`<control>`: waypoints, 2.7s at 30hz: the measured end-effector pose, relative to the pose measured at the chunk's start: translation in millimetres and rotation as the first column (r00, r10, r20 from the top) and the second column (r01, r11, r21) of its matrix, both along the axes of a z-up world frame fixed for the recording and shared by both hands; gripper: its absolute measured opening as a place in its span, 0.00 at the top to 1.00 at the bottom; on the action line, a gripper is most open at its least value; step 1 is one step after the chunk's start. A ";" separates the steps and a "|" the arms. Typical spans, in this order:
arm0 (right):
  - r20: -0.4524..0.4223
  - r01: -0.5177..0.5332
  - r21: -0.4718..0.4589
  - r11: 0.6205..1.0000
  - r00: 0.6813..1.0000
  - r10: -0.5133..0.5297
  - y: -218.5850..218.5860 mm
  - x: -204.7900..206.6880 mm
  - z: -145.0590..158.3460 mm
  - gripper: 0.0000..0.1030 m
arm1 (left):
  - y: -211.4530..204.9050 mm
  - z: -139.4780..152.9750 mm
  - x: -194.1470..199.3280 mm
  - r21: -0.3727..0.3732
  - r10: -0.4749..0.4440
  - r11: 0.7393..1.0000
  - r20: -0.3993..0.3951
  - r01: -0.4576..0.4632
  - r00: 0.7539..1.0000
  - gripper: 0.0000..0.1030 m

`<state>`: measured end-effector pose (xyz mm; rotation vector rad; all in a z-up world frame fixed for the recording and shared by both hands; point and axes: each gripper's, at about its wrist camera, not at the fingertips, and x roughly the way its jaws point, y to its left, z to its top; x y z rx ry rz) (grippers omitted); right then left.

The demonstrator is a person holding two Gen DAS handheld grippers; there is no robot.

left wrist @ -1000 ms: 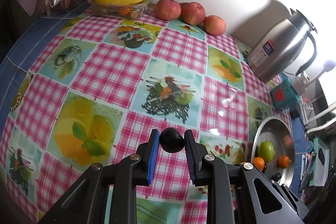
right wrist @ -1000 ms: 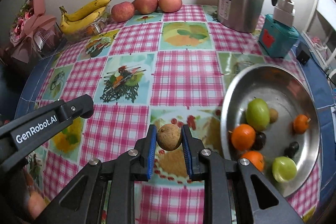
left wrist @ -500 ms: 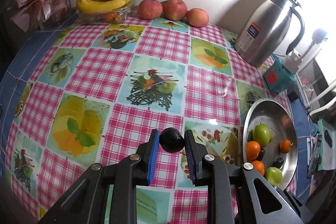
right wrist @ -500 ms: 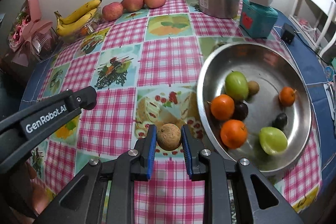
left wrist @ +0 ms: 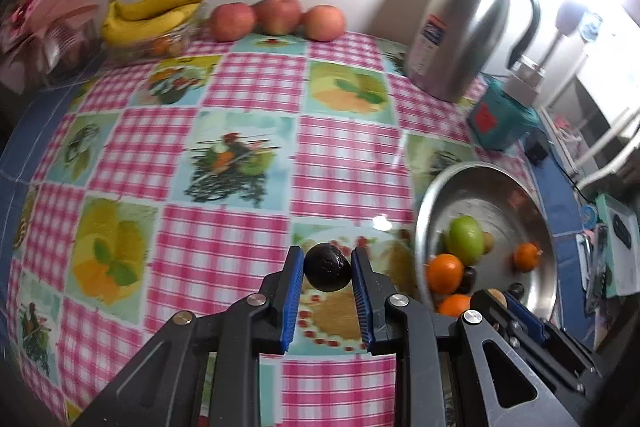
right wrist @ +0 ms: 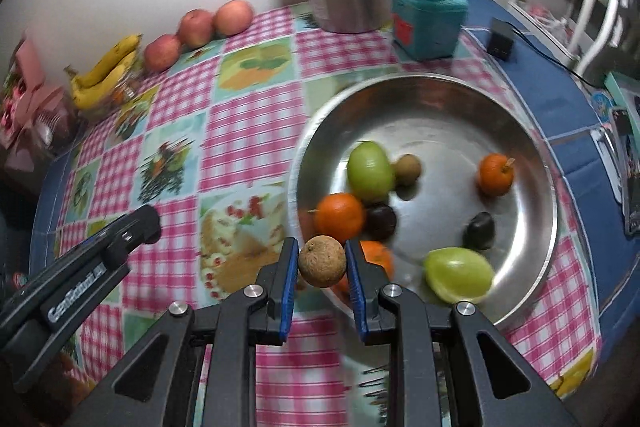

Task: Organize fruits
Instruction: 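Carry the plum with the left tool while the right tool carries the kiwi over the plate, then open the left tool over the plate while the right tool releases the kiwi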

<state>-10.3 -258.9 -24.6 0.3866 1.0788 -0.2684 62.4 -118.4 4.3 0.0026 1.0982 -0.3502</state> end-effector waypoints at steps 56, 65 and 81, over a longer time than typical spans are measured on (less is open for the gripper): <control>-0.080 0.161 0.059 0.985 0.985 -0.156 -70.7 -12.7 -23.1 0.75 | -76.9 -27.5 -19.9 -0.076 -0.239 0.969 -0.061 0.234 0.969 0.67; -0.071 0.161 0.052 0.986 0.985 -0.158 -70.9 -16.6 -19.3 0.75 | -64.7 -22.6 -17.7 -0.103 -0.205 0.975 -0.065 0.198 0.977 0.53; -0.074 0.124 -0.005 0.992 0.989 -0.124 -55.6 -19.8 -18.6 0.47 | 4.3 -32.3 4.9 0.166 0.079 0.983 0.019 -0.081 0.997 0.00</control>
